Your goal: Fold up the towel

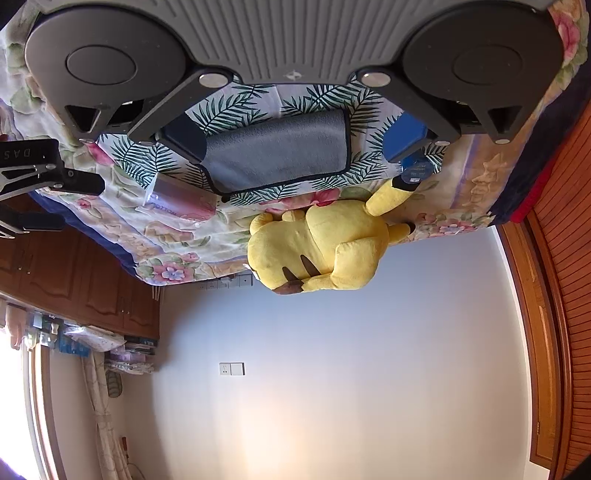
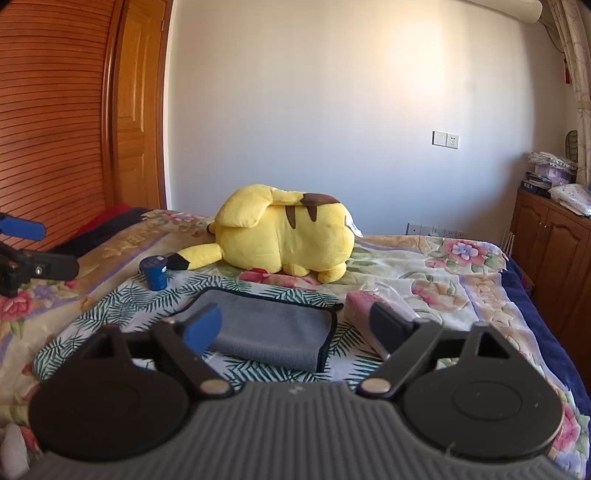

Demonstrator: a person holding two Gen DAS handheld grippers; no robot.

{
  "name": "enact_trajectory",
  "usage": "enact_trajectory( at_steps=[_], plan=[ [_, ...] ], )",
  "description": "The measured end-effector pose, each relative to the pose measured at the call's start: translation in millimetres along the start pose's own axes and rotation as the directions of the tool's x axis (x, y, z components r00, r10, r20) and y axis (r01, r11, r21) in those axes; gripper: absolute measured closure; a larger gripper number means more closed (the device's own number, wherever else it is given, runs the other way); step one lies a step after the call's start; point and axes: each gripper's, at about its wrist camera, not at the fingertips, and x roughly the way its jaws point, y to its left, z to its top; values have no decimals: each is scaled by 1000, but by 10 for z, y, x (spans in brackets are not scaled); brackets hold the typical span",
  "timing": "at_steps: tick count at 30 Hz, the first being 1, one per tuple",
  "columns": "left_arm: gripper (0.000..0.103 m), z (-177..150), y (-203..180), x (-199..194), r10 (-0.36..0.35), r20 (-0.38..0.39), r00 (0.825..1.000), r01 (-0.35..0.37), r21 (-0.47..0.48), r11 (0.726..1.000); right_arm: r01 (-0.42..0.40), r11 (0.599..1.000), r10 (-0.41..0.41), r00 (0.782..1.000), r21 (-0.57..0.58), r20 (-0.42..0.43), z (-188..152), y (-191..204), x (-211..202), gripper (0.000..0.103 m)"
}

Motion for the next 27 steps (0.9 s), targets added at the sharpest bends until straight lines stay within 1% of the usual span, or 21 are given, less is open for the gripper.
enact_trajectory(
  at_steps=[3,6,8,14,19,23,27],
  plan=[
    [16,-75,-36,-59,13,4,1000,-13,-12,1000,0,1000,0,1000,2,1,-41,28,-56,4],
    [16,-131,-59,-127,13,10,1000,-13,-17,1000,-3,1000,3,1000,16,0,-84,43,-107,3],
    [16,-162,-61,-175,18,20,1000,-17,-33,999,-4,1000,4,1000,24,-6,-117,53,-130,0],
    [16,-286,-66,-246,30,29,999,-28,-62,998,9,999,-8,1000,39,-14,-251,100,-181,0],
    [16,-452,-97,-253,46,5,999,-46,-75,996,17,999,-16,1000,48,-16,-360,132,-229,0],
    [16,-607,-178,-248,71,-17,997,-72,-58,996,22,998,-21,1000,54,-22,-444,149,-253,0],
    [16,-760,-254,-233,73,-39,997,-74,-38,997,26,998,-24,999,53,-33,-536,166,-264,0]
  ],
)
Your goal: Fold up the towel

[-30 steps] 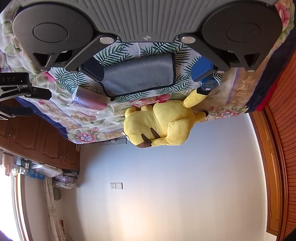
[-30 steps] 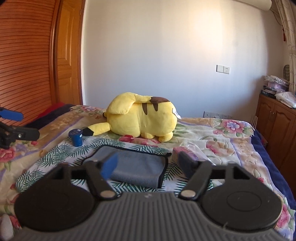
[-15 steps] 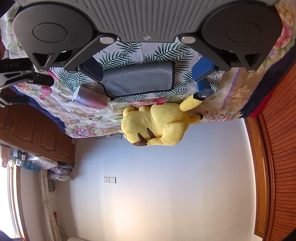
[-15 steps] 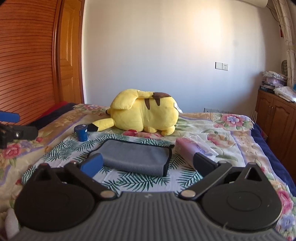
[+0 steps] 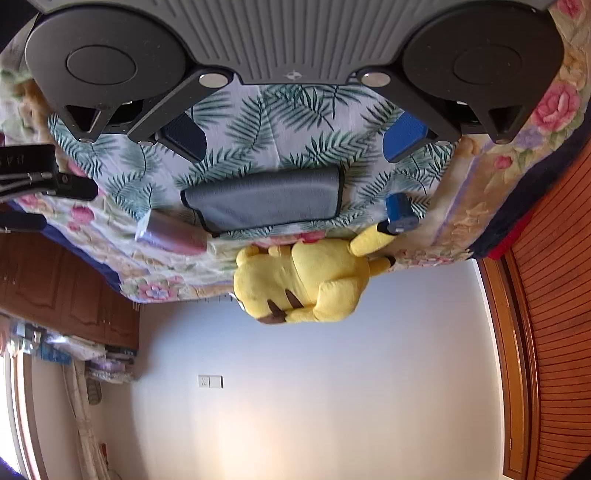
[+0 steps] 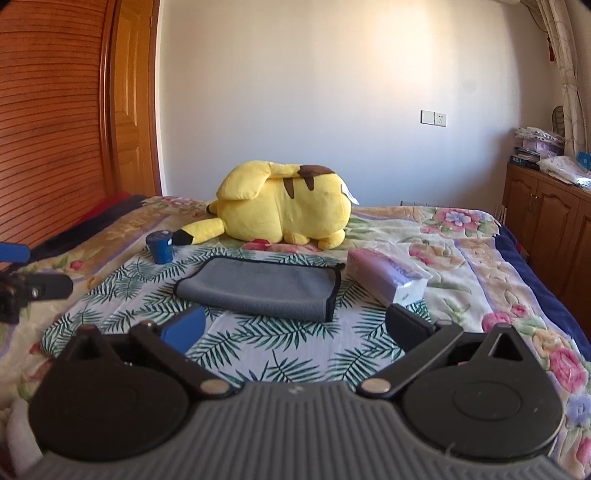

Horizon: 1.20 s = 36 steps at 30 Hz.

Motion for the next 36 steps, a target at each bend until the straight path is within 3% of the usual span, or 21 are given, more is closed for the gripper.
enact_trajectory(
  at_steps=[19,36],
  plan=[
    [16,-458,-133,14,14,-30,999,-15,-34,999,-6,1000,7,999,12,-38,-291,111,-99,0],
    [16,-511,19,-17,31,17,999,-30,-80,996,22,999,-21,999,41,-36,-411,70,-64,0]
  ],
)
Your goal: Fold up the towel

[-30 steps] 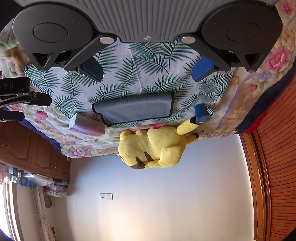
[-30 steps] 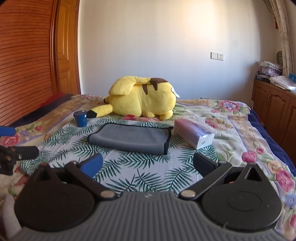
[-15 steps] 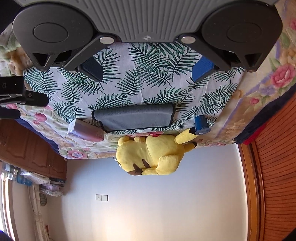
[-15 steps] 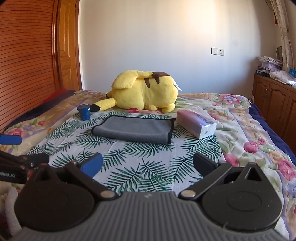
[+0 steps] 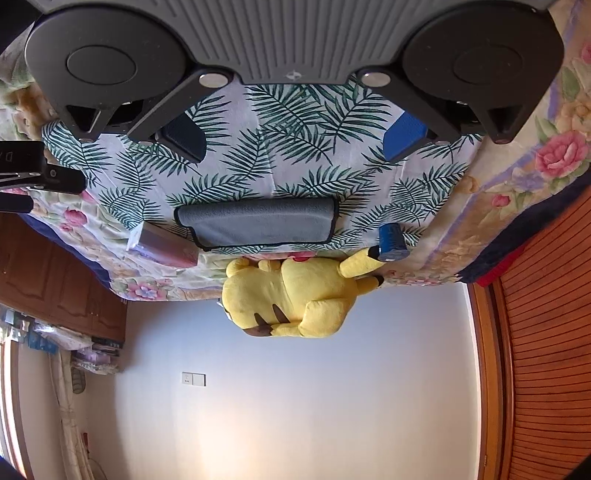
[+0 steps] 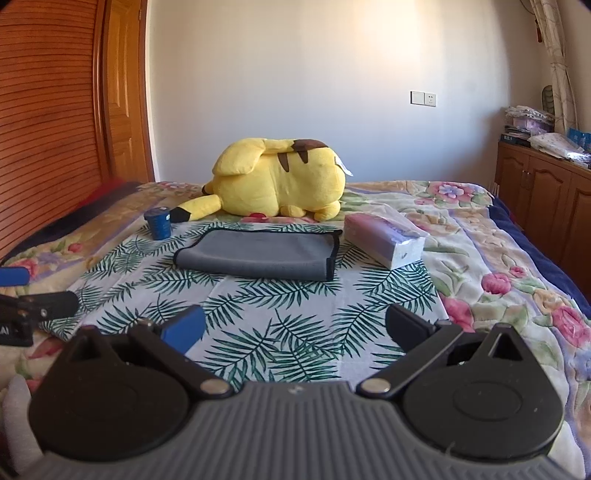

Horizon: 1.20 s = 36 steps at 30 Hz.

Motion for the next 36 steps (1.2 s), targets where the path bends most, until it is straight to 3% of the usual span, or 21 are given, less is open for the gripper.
enact_trajectory(
  at_steps=[19,36],
  plan=[
    [16,42,49,-85,26,64,998,-28,20,999,32,999,-33,999,30,19,-4,-64,-16,0],
    [16,93,88,-180,27,111,993,-26,-7,1000,37,999,-36,994,-7,101,19,-43,-120,0]
  ],
)
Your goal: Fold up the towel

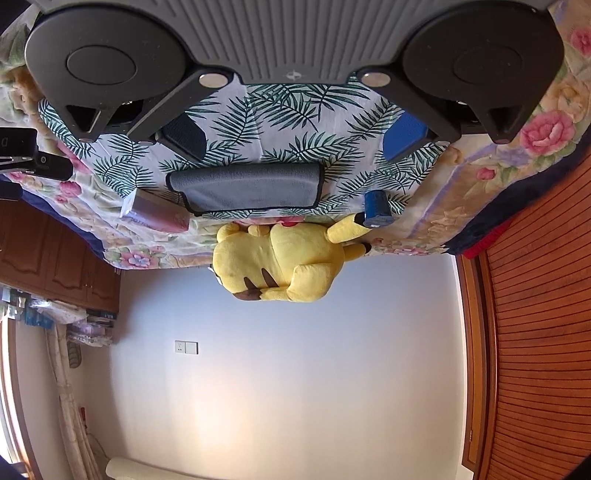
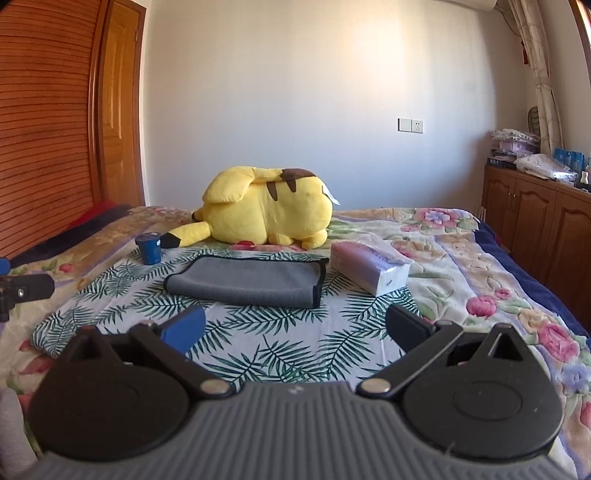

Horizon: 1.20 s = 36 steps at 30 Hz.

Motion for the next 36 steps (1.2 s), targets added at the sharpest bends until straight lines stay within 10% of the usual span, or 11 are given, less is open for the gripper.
enact_trajectory(
  at_steps=[36],
  plan=[
    [16,-7,-9,-72,34,37,999,-35,31,999,8,1000,-9,998,12,66,21,-31,-81,0]
  ],
)
